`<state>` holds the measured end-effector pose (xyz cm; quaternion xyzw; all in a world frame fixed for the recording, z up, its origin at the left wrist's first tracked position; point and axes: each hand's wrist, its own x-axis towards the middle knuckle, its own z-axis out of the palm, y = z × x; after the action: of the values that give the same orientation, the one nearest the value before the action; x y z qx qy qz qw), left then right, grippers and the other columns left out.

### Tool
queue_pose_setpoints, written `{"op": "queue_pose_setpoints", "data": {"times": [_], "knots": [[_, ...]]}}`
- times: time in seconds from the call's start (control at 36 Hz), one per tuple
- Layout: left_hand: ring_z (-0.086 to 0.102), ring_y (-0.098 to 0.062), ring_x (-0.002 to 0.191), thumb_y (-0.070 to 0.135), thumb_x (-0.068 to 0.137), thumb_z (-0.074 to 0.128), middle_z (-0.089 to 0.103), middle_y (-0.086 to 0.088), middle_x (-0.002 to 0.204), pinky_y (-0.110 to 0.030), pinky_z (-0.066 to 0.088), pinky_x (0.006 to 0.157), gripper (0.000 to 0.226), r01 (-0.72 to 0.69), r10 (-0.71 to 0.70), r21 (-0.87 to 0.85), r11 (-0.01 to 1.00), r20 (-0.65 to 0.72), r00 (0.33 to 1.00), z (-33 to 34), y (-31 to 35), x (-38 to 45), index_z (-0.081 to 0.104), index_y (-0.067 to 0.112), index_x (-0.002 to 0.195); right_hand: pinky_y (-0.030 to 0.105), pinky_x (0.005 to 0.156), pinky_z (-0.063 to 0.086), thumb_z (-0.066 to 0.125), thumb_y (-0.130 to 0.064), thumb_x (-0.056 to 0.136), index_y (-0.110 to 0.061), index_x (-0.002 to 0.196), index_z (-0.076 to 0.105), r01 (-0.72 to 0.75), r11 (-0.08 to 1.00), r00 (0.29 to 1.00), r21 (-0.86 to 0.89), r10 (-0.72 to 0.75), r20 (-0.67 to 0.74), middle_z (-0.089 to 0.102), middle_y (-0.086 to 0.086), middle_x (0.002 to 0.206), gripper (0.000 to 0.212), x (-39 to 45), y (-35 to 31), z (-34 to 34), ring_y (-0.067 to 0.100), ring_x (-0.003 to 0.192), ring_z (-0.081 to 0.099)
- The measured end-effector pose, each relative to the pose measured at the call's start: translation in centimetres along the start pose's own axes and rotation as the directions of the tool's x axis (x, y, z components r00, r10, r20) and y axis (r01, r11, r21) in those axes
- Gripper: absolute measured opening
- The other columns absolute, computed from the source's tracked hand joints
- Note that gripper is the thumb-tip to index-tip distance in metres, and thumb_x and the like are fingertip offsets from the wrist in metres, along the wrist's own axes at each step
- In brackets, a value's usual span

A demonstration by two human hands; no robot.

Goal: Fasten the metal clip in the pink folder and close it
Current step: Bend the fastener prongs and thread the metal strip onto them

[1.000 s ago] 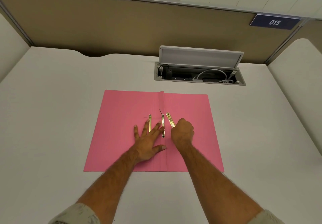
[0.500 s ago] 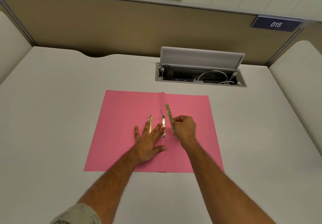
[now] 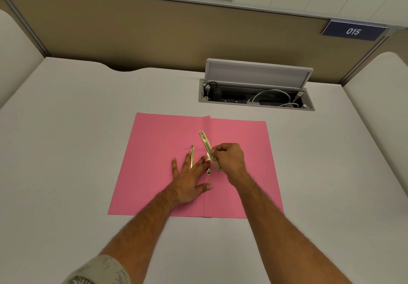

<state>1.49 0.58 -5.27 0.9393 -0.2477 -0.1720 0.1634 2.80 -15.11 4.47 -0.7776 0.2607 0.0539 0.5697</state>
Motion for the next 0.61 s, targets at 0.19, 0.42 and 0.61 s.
{"op": "queue_pose_setpoints", "data": {"times": [0.19,0.42,0.61], "knots": [[-0.034,-0.023,0.147,0.072,0.092,0.037,-0.018,0.025,0.162,-0.063,-0.032,0.103,0.082,0.003,-0.003,-0.006,1.0,-0.005,1.0,-0.1,0.0,0.0,-0.002,0.043,0.158,0.012,0.037,0.042,0.069,-0.003,0.085,-0.007,0.079,0.077,-0.018,1.0,1.0,-0.015,0.018,-0.01,0.074,0.005,0.078,0.011,0.2,-0.5,-0.1,0.01,0.057,0.062],[-0.032,-0.026,0.148,0.072,0.093,0.037,-0.02,0.026,0.16,-0.064,-0.032,0.104,0.082,0.002,-0.002,-0.026,1.0,0.0,1.0,-0.2,0.1,-0.2,-0.002,0.044,0.158,0.018,0.042,0.046,0.066,0.003,0.083,-0.009,0.075,0.074,-0.065,0.998,0.997,0.022,0.064,0.035,0.074,0.009,0.08,0.016,0.6,-0.4,-0.1,0.014,0.059,0.063],[-0.031,-0.027,0.149,0.068,0.093,0.042,-0.015,0.023,0.164,-0.065,-0.031,0.106,0.081,0.002,-0.002,-0.068,0.998,0.005,1.0,-0.6,0.4,-0.4,-0.003,0.046,0.158,0.035,0.063,0.052,0.063,0.007,0.08,0.005,0.087,0.072,-0.172,0.982,0.978,0.082,0.161,0.131,0.074,0.028,0.092,0.012,1.3,-0.4,0.2,0.029,0.07,0.066]]}}
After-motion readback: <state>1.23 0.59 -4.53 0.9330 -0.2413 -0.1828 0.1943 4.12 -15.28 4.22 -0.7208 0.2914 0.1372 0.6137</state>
